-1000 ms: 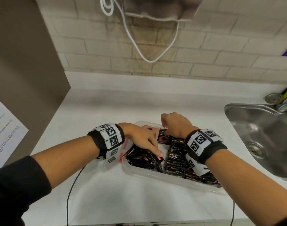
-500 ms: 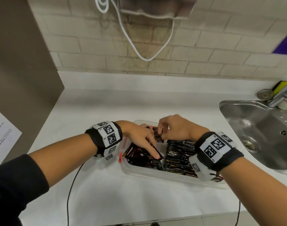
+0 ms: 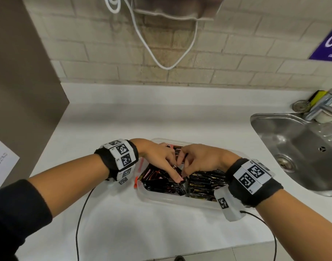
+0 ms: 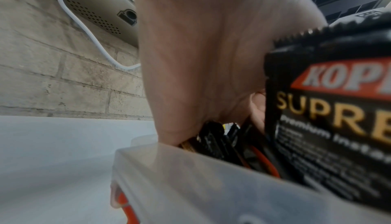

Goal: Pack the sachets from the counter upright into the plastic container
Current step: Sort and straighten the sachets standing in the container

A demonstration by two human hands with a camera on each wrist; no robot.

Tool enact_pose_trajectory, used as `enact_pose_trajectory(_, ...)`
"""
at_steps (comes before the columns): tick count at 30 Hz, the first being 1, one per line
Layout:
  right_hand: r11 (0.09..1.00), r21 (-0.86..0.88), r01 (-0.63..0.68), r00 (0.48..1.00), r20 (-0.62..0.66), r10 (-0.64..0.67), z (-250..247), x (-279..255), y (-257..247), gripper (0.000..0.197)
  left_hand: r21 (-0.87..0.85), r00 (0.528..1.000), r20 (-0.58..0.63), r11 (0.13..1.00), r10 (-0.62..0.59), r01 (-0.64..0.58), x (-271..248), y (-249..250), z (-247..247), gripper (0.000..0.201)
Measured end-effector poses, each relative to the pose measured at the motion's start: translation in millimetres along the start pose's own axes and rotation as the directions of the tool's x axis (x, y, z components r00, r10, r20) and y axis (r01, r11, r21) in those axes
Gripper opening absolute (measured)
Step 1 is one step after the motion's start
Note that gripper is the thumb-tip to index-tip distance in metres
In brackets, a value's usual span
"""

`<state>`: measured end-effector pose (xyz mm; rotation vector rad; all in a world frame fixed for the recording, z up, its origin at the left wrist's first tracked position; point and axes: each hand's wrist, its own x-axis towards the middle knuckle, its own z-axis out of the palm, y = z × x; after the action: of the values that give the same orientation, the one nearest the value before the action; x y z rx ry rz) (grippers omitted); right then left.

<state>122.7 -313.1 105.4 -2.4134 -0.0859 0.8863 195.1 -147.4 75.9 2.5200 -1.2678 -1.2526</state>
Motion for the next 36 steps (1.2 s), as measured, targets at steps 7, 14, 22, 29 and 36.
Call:
enact_pose_trajectory(7, 0.997, -0.040, 0.067, 0.992, -0.102, -0.071, -30, -14, -6, 0.006, -0.002, 1.000, -0.010, 1.000, 0.009, -0.009, 1, -2, 0, 0.062)
enact_pose_trajectory(14, 0.991, -0.084, 0.106, 0.875, -0.465, -0.133, -66, -7, -7, 0.014, -0.129, 0.999, 0.004, 0.991, 0.041, -0.041, 1, 3, 3, 0.040)
enact_pose_trajectory(22, 0.974, -0.211, 0.081, 0.836, -0.518, -0.181, -45, 26, 2, 0.013, -0.118, 0.998, 0.057, 0.993, -0.022, 0.028, -2, 7, 5, 0.043)
enact_pose_trajectory(29, 0.958, -0.281, 0.064, 0.858, -0.475, -0.197, -51, 31, 11, 0.016, -0.100, 0.994, 0.097, 0.994, -0.040, 0.050, -1, 8, 4, 0.032)
enact_pose_trajectory(36, 0.963, -0.254, 0.091, 0.908, -0.377, -0.185, -67, 17, 2, 0.011, -0.108, 0.992, 0.122, 0.993, -0.039, 0.053, 1, 8, 4, 0.043)
